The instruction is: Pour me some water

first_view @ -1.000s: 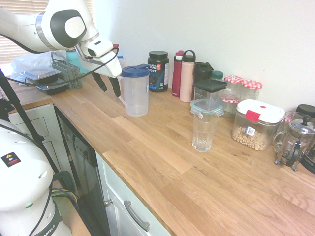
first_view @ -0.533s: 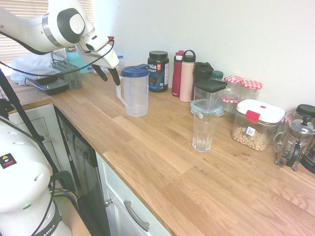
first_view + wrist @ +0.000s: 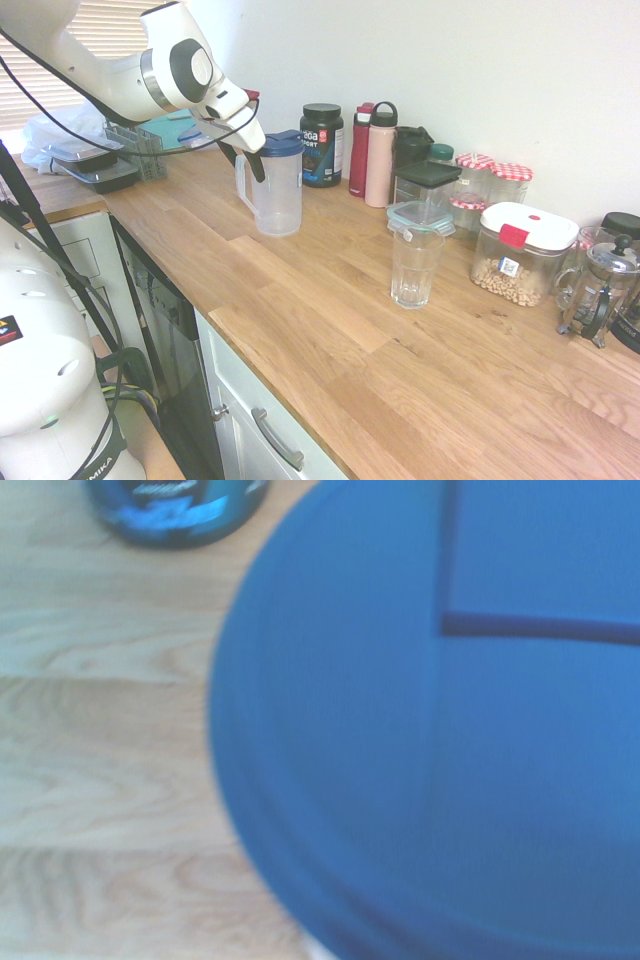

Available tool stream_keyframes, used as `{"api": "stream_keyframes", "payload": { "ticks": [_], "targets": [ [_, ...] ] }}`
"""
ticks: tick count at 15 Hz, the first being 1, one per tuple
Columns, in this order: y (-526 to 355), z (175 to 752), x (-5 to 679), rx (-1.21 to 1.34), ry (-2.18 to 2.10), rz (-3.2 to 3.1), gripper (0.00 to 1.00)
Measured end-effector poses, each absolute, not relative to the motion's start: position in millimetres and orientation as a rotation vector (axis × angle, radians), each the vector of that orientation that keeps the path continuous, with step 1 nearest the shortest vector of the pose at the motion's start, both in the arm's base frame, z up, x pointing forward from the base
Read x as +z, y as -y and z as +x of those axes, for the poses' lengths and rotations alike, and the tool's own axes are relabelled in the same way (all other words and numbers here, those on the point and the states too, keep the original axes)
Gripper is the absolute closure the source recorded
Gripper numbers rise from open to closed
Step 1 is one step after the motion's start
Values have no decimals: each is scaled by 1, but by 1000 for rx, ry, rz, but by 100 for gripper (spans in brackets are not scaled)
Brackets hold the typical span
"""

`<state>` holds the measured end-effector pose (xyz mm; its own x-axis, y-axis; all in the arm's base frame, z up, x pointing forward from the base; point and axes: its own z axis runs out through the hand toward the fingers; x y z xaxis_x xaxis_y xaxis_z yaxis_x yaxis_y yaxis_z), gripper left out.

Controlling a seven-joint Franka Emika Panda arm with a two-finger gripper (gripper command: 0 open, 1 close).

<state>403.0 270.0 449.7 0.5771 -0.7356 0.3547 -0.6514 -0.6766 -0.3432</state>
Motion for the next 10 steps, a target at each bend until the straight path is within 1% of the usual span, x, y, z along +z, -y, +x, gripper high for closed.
{"api": "stream_keyframes", "payload": {
  "ticks": [3, 10],
  "targets": [
    [-268, 403, 448, -750, -1214, -2610, 100],
    [-259, 404, 444, -730, -1237, -2604, 100]
  ]
}}
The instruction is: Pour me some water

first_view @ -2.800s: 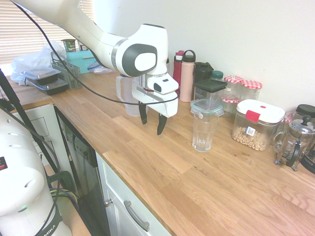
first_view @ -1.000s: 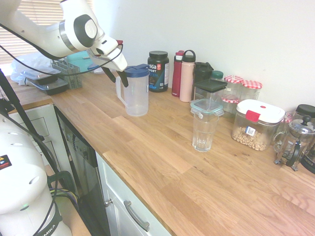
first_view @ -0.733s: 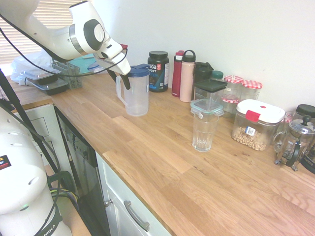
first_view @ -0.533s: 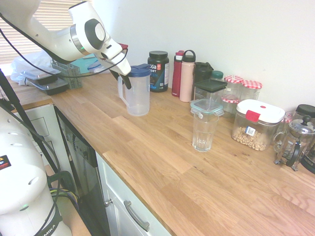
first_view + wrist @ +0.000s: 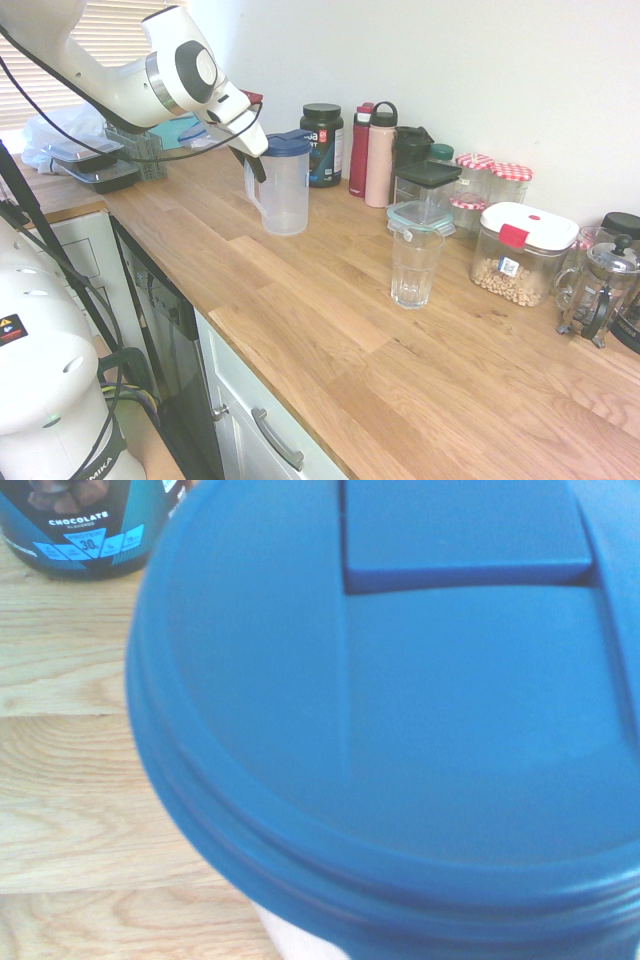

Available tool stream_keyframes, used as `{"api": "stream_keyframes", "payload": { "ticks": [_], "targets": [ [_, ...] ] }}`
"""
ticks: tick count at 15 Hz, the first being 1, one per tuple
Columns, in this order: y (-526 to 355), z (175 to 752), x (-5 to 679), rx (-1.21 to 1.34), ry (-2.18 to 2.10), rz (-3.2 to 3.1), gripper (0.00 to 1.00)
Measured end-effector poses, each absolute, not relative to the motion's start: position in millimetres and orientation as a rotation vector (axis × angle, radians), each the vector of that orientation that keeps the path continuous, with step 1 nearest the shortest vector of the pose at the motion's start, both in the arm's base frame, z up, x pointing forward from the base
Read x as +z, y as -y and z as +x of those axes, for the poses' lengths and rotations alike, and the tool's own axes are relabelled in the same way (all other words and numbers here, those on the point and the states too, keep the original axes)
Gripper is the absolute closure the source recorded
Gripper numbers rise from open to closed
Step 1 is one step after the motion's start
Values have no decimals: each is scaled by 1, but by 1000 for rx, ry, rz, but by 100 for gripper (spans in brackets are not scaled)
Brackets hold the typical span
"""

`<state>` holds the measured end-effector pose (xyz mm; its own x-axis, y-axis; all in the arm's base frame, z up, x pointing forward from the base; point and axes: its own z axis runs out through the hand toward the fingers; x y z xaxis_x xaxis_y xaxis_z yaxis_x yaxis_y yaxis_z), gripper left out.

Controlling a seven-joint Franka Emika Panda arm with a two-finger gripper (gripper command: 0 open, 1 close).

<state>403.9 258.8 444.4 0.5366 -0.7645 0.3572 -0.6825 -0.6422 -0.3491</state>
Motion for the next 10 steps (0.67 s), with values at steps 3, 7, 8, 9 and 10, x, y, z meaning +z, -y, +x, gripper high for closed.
{"api": "stream_keyframes", "payload": {
  "ticks": [3, 7, 8, 9, 10],
  "targets": [
    [-259, 403, 444, -727, -1234, -2604, 100],
    [-258, 402, 444, -723, -1235, -2598, 100],
    [-257, 402, 445, -720, -1237, -2596, 100],
    [-256, 400, 445, -719, -1239, -2593, 100],
    [-254, 397, 446, -719, -1240, -2590, 100]
  ]
}}
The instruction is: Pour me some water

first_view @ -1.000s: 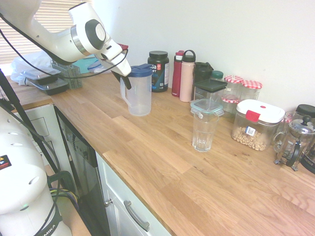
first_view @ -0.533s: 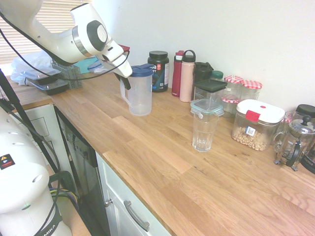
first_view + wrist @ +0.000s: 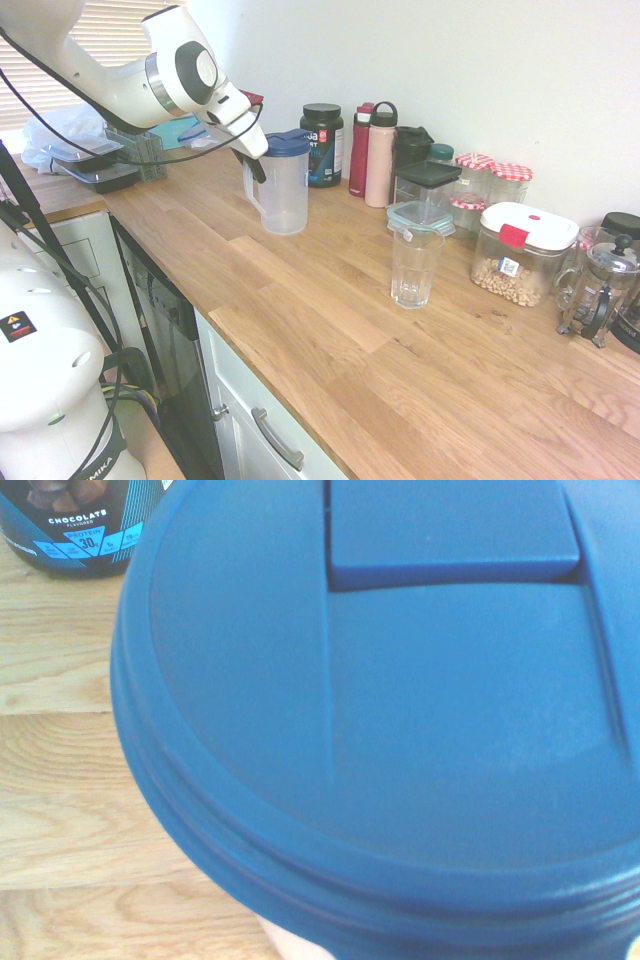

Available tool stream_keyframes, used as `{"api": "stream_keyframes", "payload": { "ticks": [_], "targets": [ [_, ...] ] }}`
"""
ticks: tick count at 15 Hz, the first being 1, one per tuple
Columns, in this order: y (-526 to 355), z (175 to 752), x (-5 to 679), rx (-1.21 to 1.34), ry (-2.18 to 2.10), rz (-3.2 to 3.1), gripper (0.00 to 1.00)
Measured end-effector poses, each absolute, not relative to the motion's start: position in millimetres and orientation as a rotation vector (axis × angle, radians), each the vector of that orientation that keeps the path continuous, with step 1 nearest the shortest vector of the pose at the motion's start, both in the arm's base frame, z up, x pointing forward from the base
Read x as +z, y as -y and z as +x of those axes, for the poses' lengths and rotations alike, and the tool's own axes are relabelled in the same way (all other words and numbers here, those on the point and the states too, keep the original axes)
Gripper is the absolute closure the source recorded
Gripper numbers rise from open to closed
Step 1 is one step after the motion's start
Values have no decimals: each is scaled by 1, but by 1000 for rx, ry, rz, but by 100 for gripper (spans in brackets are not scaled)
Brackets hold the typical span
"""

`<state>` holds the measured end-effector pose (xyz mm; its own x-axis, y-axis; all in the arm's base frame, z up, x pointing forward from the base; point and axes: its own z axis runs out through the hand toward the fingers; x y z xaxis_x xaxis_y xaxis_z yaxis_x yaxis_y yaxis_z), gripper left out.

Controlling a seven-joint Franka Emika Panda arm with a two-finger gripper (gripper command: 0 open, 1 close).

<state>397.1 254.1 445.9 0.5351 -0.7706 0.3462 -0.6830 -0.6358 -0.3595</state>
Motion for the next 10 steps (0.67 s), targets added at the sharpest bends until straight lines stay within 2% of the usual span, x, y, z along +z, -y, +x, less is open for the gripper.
{"api": "stream_keyframes", "payload": {
  "ticks": [6, 10],
  "targets": [
    [-218, 350, 458, -804, -1124, -2663, 100],
    [-154, 312, 486, -696, -1012, -2776, 100]
  ]
}}
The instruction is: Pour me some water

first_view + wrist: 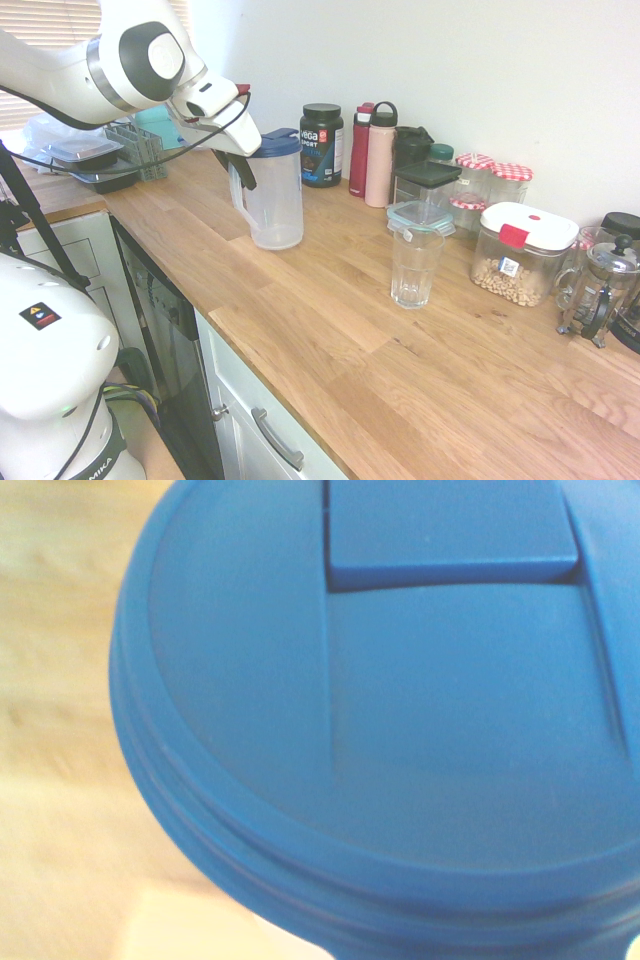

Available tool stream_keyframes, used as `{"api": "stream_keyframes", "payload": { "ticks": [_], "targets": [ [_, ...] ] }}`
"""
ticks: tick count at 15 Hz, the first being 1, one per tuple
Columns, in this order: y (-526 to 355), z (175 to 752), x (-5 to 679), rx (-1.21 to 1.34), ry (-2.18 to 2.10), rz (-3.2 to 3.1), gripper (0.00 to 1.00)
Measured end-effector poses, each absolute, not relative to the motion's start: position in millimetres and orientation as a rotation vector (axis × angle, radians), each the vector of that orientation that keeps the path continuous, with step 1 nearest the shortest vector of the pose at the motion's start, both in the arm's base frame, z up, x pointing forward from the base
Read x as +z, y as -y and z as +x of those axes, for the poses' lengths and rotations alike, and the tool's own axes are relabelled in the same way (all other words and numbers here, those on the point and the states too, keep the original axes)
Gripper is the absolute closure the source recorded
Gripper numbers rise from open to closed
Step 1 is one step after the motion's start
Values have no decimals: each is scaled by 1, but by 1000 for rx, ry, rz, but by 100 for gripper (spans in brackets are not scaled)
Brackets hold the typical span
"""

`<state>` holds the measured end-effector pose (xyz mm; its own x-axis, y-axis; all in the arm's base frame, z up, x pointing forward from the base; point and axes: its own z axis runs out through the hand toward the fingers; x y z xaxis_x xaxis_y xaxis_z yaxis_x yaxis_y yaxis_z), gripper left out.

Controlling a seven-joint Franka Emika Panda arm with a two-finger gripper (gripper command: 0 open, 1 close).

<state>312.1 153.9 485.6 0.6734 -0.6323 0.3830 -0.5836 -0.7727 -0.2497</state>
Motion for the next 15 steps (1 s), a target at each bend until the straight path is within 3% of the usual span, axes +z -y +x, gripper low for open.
{"api": "stream_keyframes", "payload": {
  "ticks": [6, 15],
  "targets": [
    [8, 267, 531, -439, -759, -2880, 100],
    [183, 226, 523, -409, -817, -2976, 100]
  ]
}}
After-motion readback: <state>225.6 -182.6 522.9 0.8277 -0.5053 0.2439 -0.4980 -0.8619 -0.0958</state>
